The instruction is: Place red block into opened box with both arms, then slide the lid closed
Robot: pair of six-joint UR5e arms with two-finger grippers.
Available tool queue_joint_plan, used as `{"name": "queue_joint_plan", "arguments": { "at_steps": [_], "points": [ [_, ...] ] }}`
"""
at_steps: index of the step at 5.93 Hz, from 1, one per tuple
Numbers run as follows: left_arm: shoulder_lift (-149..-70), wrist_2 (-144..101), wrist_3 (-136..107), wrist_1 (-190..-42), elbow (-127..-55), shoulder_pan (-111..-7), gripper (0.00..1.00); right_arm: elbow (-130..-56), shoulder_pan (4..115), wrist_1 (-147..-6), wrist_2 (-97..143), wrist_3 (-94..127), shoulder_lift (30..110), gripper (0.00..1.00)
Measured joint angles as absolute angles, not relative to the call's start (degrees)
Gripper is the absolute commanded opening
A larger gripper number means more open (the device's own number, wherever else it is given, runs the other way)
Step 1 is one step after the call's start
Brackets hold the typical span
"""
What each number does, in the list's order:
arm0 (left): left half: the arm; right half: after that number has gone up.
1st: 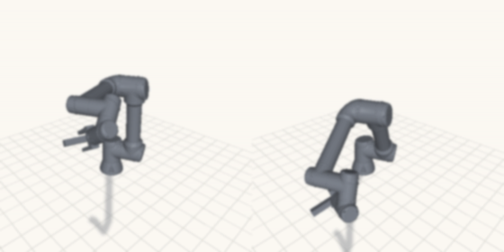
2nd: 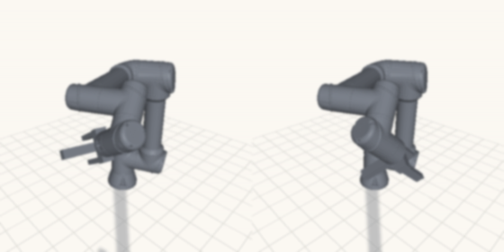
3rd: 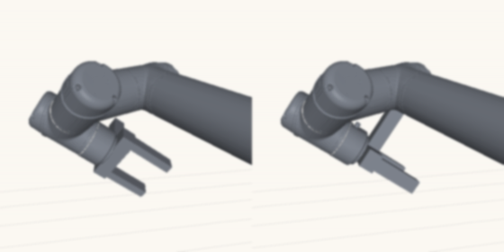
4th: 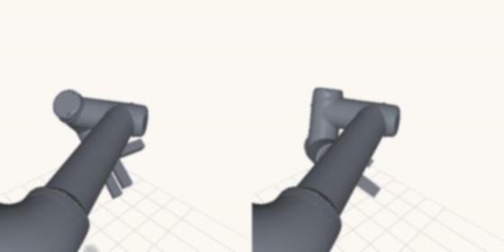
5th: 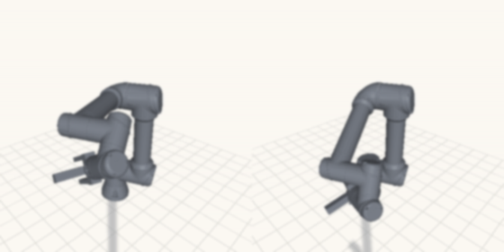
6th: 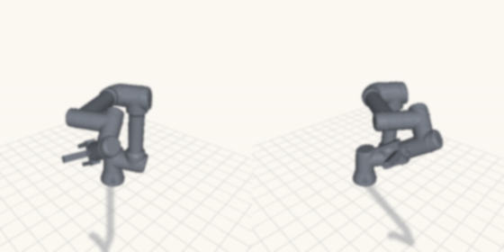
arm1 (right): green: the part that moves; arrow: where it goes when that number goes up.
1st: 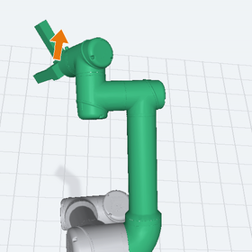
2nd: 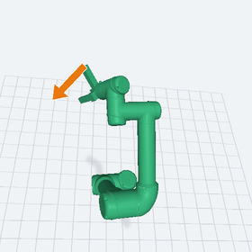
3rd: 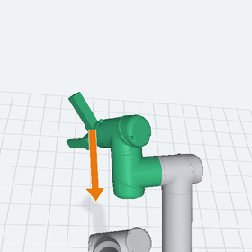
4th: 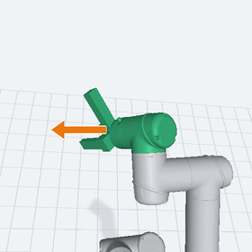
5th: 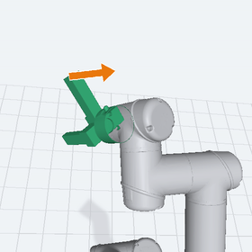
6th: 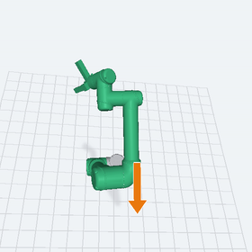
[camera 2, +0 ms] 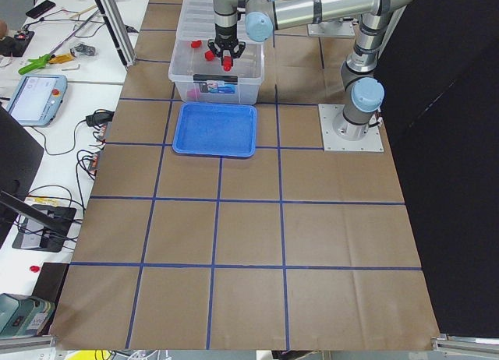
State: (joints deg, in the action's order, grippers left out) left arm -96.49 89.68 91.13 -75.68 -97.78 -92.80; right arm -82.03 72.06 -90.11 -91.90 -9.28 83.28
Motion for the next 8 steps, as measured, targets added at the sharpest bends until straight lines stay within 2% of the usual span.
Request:
{"name": "queue_joint_plan", "arguments": {
  "at_steps": [2, 4, 5, 6, 8],
  "points": [
    [-101.7, 89.5, 88.1, -66.5, -101.3, -96.6, 0.03, -78.8, 82.8, -86.1, -91.2, 0.2, 84.1, 1.00],
    [-109.0, 88.7, 88.0, -53.5, -107.0, -97.2, 0.08, -78.9, 90.9, -85.4, -91.1, 3.5, 84.4, 1.00],
    [-112.9, 87.7, 88.0, -48.2, -108.1, -97.6, 0.92, -79.5, 91.7, -85.1, -91.0, 3.4, 84.6, 1.00],
    [-115.2, 87.2, 88.0, -45.2, -108.3, -98.0, 0.97, -80.0, 91.7, -84.7, -90.1, 3.3, 84.8, 1.00],
    [-113.4, 87.3, 88.4, -50.3, -106.4, -97.9, 0.97, -80.4, 91.9, -84.5, -88.8, 3.5, 85.0, 1.00]
  ]
}}
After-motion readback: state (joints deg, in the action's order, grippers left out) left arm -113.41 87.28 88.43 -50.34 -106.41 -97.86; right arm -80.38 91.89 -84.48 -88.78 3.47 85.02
